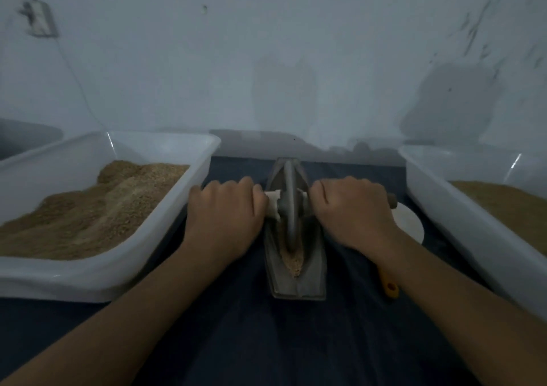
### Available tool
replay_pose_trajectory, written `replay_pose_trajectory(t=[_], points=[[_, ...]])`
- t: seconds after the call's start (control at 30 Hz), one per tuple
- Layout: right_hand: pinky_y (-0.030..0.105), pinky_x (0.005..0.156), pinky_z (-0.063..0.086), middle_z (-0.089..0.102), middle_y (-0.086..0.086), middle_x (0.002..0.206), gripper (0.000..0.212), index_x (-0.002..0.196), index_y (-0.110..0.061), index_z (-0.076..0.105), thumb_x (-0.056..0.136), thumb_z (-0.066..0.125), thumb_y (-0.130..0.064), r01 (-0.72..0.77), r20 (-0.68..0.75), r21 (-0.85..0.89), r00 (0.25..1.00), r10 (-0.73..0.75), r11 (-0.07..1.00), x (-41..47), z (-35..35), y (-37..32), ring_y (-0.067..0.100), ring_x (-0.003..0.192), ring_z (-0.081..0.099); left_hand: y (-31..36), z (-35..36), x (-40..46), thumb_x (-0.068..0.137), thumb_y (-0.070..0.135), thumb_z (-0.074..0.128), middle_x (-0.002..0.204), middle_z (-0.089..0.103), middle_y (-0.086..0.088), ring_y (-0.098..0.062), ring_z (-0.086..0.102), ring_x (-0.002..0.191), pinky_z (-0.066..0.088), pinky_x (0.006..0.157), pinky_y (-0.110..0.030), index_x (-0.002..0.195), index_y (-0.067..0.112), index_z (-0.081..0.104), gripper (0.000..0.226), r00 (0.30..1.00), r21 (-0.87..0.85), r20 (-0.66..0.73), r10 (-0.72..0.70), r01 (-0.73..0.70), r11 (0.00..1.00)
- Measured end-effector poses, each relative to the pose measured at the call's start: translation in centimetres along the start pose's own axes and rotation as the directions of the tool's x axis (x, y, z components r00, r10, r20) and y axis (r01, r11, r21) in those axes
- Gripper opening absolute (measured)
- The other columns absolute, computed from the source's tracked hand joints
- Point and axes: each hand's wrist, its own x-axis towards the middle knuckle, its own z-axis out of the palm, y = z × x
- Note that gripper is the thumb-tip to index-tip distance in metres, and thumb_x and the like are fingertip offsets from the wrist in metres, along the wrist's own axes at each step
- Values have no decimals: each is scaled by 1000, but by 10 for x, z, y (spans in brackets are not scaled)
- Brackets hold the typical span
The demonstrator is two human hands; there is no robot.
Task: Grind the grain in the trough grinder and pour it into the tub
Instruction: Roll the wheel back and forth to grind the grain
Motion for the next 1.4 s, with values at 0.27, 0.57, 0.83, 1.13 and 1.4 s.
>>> replay_pose_trajectory(t=[0.27, 0.57, 0.83, 1.13, 1.4], points=[[37, 56, 28, 39, -5, 67, 49, 76, -21, 40, 96, -3, -32, -82, -77, 19, 994, 83, 996, -6, -1, -9, 23, 58, 40, -1, 1, -9, 101, 38, 15, 77, 45, 6, -21, 39, 65, 32, 61, -35, 87, 27, 37, 29, 996, -83, -38, -78, 75, 994], [38, 74, 39, 58, 10, 98, 29, 99, -18, 51, 103, 29, -36, -51, 340, 119, 940, 7, 992, 72, 39, 34, 30, 91, 56, -2, 33, 71, 99, 19, 50, 86, 68, -10, -30, 68, 77, 36, 59, -35, 87, 18, 55, 13, 991, 209, 49, 124, -132, 969], [37, 73, 48, 61, 9, 100, 10, 105, -10, 51, 97, 55, -8, -148, 420, 310, 908, 5, 939, 84, 46, 40, 28, 86, 60, 1, 27, 111, 103, 33, 29, 137, 63, -6, -32, 59, 122, 32, 82, -45, 126, 26, 63, 41, 963, -19, 269, 19, -15, 1000], [28, 49, 25, 38, 0, 63, 21, 76, -18, 40, 95, 48, -12, 43, -25, -27, 999, -43, 999, 12, 13, 5, 21, 55, 38, 0, 4, 12, 102, 34, 32, 85, 50, 0, -26, 51, 73, 34, 62, -36, 92, 23, 36, 15, 996, -8, 62, 60, -60, 998], [35, 52, 26, 33, -8, 56, 34, 66, -24, 37, 99, 31, -26, -61, -338, 242, 930, 143, 968, -20, 2, -9, 18, 47, 31, 6, -15, -29, 105, 41, 9, 79, 48, 8, -19, 42, 69, 39, 69, -39, 88, 31, 37, 33, 993, -108, -65, -97, 90, 990]])
